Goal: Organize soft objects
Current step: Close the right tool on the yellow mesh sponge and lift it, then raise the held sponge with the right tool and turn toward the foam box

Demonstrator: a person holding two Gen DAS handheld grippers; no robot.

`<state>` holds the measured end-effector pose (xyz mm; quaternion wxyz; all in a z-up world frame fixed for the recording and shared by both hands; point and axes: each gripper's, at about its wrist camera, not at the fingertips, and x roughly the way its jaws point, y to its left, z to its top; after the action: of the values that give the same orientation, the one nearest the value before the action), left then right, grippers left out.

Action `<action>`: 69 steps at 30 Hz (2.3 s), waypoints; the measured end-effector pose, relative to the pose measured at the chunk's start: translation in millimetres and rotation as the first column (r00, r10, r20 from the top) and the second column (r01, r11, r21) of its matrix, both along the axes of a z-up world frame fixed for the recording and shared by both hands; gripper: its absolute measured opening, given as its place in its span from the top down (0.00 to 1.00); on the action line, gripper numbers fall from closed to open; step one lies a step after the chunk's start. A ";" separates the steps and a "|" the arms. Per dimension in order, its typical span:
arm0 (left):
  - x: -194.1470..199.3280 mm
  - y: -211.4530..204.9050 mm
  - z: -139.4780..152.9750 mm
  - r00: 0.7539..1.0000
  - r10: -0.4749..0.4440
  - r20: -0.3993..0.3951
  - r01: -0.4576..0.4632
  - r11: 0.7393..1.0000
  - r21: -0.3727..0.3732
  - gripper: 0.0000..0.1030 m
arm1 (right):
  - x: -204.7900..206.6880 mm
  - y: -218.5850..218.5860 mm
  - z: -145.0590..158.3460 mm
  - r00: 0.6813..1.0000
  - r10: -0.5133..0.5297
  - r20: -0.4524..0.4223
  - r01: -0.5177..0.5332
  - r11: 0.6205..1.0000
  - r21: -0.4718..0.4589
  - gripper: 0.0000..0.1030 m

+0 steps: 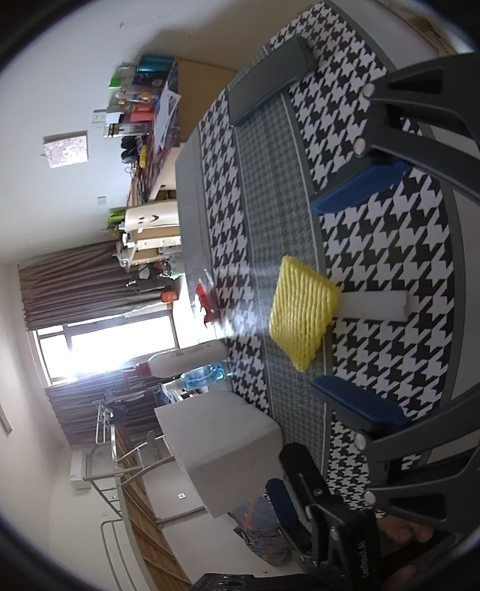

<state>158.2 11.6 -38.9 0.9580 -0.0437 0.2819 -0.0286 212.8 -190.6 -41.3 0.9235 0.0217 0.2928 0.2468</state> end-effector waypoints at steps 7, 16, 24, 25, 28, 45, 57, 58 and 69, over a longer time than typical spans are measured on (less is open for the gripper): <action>6.1 0.4 -5.3 1.000 0.008 -0.018 -0.008 1.000 0.000 0.01 | 7.3 0.8 -5.8 1.000 0.000 -0.021 0.000 1.000 -0.004 0.10; 9.6 1.7 -9.5 0.999 0.009 -0.035 -0.009 1.000 0.008 0.01 | 17.3 6.7 -11.7 0.998 0.010 -0.057 -0.011 1.000 -0.004 0.10; 15.6 6.6 -16.1 0.998 0.010 -0.058 -0.010 1.000 0.003 0.01 | 31.7 12.7 -18.1 0.994 0.017 -0.109 -0.018 1.000 -0.010 0.20; 16.0 6.8 -16.7 0.998 0.010 -0.060 -0.010 1.000 0.004 0.01 | 34.0 13.0 -19.7 0.992 0.019 -0.121 -0.020 1.000 -0.008 0.21; 17.9 6.3 -18.2 0.998 0.008 -0.067 -0.008 1.000 0.003 0.01 | 39.9 14.9 -24.8 0.987 0.028 -0.159 -0.028 1.000 0.002 0.30; 18.3 0.2 -22.7 0.997 -0.003 -0.081 0.005 1.000 0.023 0.01 | 47.8 24.7 -34.0 0.970 0.078 -0.228 -0.076 0.997 0.018 0.75; 14.0 -10.1 -21.4 0.997 -0.025 -0.078 0.027 0.999 0.026 0.01 | 35.6 3.7 -14.3 0.985 0.061 -0.164 -0.045 0.994 0.096 0.86; 14.0 -11.9 -21.5 0.996 -0.028 -0.080 0.030 0.999 0.028 0.01 | 34.9 0.7 -13.5 0.986 0.053 -0.161 -0.037 0.995 0.097 0.86; 17.5 -35.5 -24.1 0.993 -0.063 -0.103 0.066 0.998 0.019 0.01 | 29.7 -28.2 -16.5 0.985 -0.040 -0.166 0.056 0.994 0.091 0.86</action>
<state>175.7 -23.9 -63.0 0.9413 -0.0252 0.3322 -0.0541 242.5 -218.8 -57.8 0.8999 0.0929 0.3551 0.2353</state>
